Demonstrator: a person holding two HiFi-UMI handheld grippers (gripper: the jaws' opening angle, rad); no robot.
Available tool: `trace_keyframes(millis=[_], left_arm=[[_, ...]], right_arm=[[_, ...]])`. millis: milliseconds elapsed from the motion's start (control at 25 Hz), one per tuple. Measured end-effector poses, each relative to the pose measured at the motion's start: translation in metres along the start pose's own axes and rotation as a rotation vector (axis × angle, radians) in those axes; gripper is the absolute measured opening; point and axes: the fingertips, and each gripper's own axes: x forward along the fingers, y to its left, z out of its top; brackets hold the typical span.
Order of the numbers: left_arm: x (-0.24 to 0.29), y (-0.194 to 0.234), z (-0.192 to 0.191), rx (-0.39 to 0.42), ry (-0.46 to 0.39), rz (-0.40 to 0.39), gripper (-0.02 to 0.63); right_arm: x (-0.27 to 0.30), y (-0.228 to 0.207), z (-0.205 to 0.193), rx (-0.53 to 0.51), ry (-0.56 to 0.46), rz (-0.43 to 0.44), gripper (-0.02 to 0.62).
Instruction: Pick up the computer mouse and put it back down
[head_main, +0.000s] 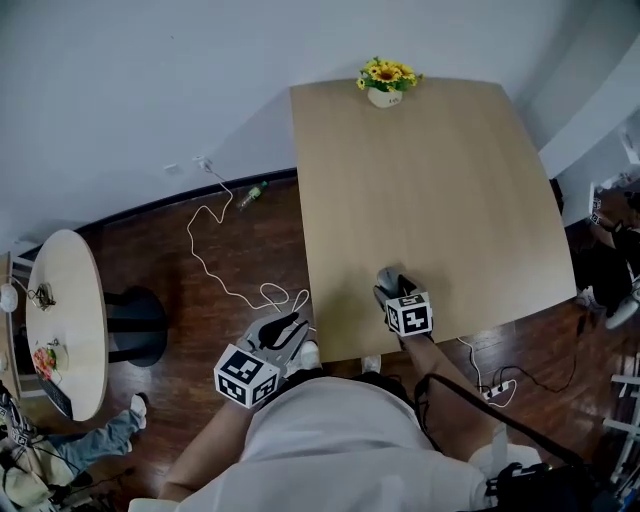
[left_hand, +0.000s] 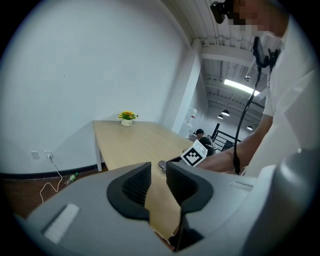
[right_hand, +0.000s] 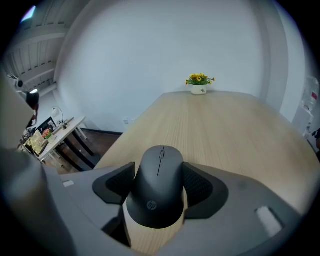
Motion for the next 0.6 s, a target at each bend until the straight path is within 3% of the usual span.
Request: trace_keyframes(millis=[360,600], left_arm=[[0.013,-0.02,0.003,0.028,-0.026,-0.083,0.088],[0.02,-0.035,-0.001,-0.01,-0.029,-0.117,0.117]], right_arm=[[-0.125,0.036,0.047,-0.079,-0.142,0.045,0.302],[-0.2,0.038,0.047,-0.121,-0.202,0.007,0.302]])
